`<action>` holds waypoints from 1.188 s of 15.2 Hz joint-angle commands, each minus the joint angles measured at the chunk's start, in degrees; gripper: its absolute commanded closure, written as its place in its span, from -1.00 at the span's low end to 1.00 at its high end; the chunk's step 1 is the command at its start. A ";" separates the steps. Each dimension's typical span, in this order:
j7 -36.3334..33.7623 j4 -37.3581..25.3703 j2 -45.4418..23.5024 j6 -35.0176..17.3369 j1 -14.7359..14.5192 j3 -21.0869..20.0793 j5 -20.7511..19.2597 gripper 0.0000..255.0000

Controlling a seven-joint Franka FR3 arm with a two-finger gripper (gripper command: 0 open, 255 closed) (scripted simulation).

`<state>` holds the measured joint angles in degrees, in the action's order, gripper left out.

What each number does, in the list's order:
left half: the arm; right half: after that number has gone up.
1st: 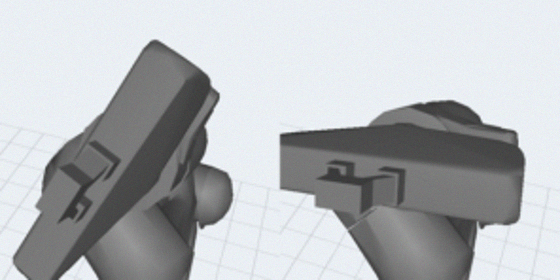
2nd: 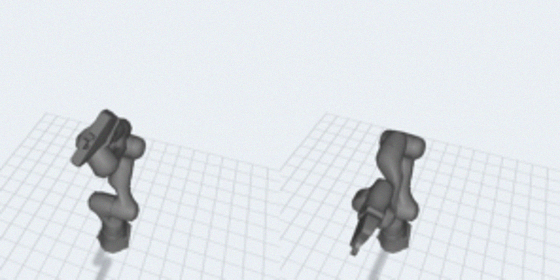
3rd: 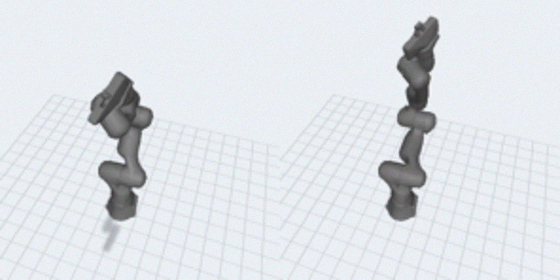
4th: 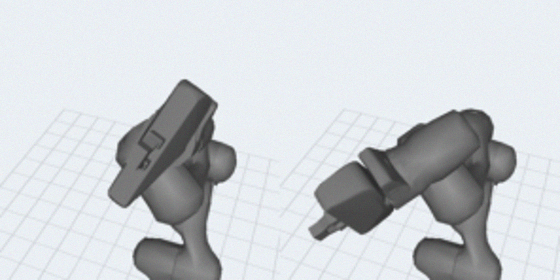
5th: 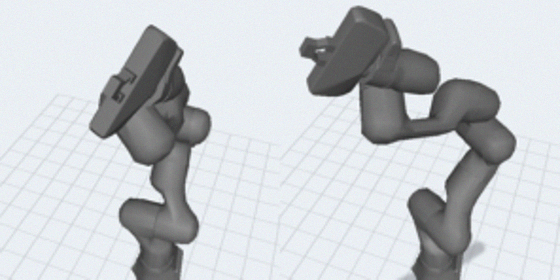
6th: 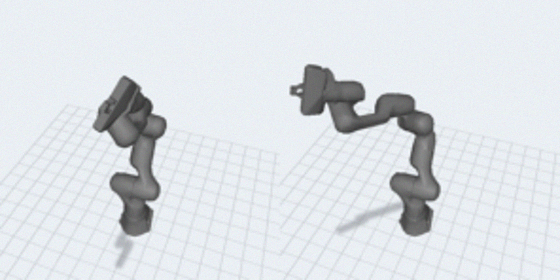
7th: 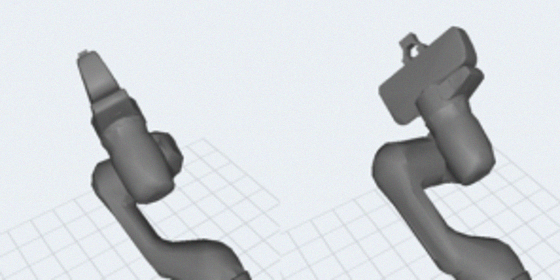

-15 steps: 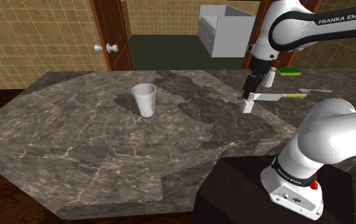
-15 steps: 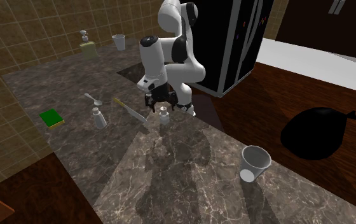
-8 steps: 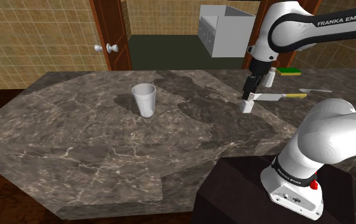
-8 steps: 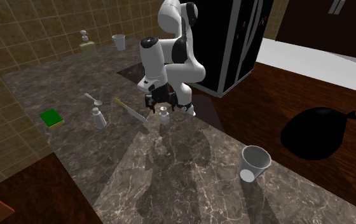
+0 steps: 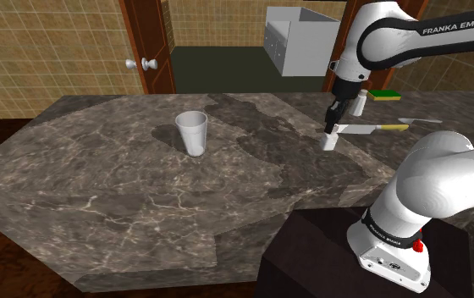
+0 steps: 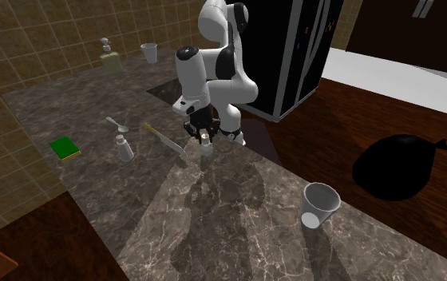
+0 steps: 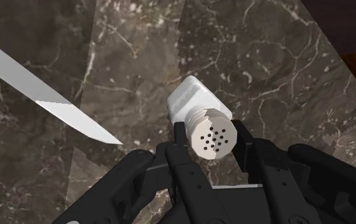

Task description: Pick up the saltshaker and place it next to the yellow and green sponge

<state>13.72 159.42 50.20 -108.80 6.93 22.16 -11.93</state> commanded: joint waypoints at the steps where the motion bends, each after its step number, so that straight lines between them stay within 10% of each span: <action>1: -0.01 0.04 -0.03 0.01 -0.02 0.00 0.02 1.00; 18: -0.68 -11.43 1.25 12.66 -1.28 -3.10 2.79 1.00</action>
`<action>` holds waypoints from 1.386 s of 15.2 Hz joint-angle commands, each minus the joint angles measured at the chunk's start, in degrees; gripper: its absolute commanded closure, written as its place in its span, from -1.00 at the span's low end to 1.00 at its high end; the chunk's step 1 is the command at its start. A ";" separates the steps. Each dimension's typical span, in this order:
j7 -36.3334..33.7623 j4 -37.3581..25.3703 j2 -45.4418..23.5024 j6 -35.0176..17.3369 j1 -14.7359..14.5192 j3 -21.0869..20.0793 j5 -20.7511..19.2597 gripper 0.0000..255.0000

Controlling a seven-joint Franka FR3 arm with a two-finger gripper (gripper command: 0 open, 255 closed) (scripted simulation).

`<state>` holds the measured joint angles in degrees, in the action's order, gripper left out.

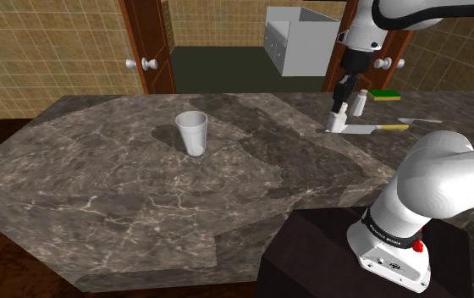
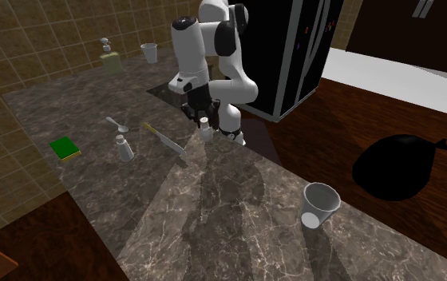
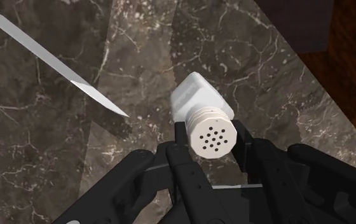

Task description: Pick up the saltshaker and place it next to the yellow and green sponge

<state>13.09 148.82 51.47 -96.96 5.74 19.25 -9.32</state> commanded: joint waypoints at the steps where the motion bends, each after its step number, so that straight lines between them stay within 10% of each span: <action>1: -0.09 -1.62 -0.09 1.55 -0.17 -0.35 0.33 1.00; 16: -0.46 -13.74 -2.33 11.41 -1.33 -2.21 2.26 1.00; 21: 6.49 -16.48 -3.51 12.35 0.34 4.42 -2.54 1.00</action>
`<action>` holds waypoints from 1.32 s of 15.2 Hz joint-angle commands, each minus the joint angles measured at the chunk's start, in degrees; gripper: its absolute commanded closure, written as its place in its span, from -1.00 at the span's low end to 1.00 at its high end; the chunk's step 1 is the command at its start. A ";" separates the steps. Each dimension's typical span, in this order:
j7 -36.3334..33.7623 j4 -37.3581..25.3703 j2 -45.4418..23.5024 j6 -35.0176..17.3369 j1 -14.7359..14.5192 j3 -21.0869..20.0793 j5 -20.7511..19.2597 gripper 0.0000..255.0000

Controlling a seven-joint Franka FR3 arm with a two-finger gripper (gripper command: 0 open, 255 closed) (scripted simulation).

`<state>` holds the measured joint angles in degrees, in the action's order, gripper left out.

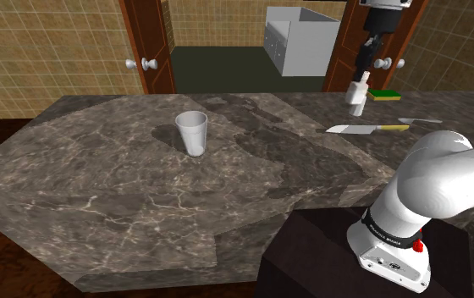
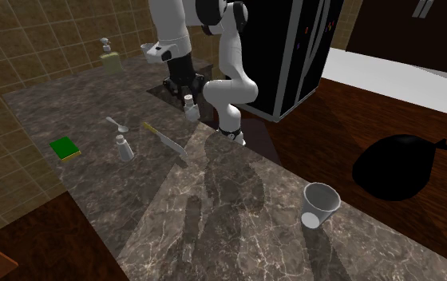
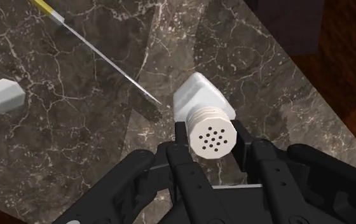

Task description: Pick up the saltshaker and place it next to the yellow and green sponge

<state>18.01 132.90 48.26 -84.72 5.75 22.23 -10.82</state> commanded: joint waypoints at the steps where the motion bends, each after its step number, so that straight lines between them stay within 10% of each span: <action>1: 2.97 -1.29 -0.72 0.23 0.55 2.79 -1.93 1.00; 12: 18.87 -13.08 -9.23 0.10 -0.06 18.94 -9.13 1.00; 20: 32.10 -26.14 -20.08 -1.02 -5.95 35.19 -9.10 1.00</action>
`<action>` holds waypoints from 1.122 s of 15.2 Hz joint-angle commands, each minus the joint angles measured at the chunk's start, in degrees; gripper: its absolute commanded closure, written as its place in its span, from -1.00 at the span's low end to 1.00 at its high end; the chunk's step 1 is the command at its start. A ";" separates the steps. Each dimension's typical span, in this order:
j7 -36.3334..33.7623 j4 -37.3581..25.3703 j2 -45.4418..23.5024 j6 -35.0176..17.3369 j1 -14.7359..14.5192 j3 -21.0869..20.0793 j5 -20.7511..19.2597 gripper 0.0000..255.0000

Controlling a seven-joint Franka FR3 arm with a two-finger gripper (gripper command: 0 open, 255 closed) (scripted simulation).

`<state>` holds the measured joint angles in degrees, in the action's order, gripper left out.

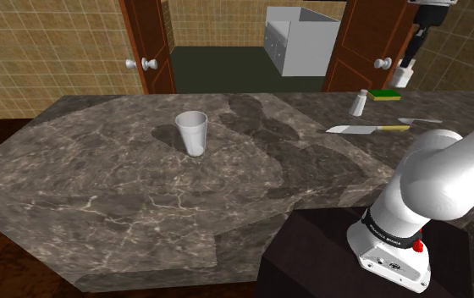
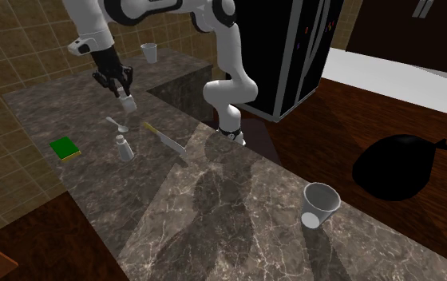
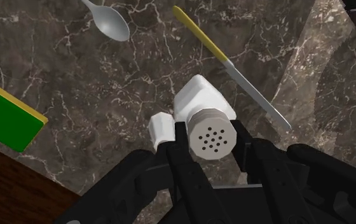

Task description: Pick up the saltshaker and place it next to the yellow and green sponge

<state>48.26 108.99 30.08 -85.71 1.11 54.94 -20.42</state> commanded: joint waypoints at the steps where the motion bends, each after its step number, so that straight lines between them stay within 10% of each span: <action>1: 3.74 -4.17 -3.64 -0.20 -2.70 5.30 1.04 1.00; 5: 12.32 -12.73 -11.88 -0.72 -12.59 21.80 5.30 1.00; 8: 15.64 -20.61 -12.51 0.65 -31.12 42.28 5.25 1.00; 12: 14.24 -34.51 -1.36 6.44 -48.01 53.15 -4.48 1.00; 17: 13.96 -29.05 -1.76 2.13 -45.13 52.20 -4.12 1.00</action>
<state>62.31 78.49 28.55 -82.47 -44.80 107.42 -24.71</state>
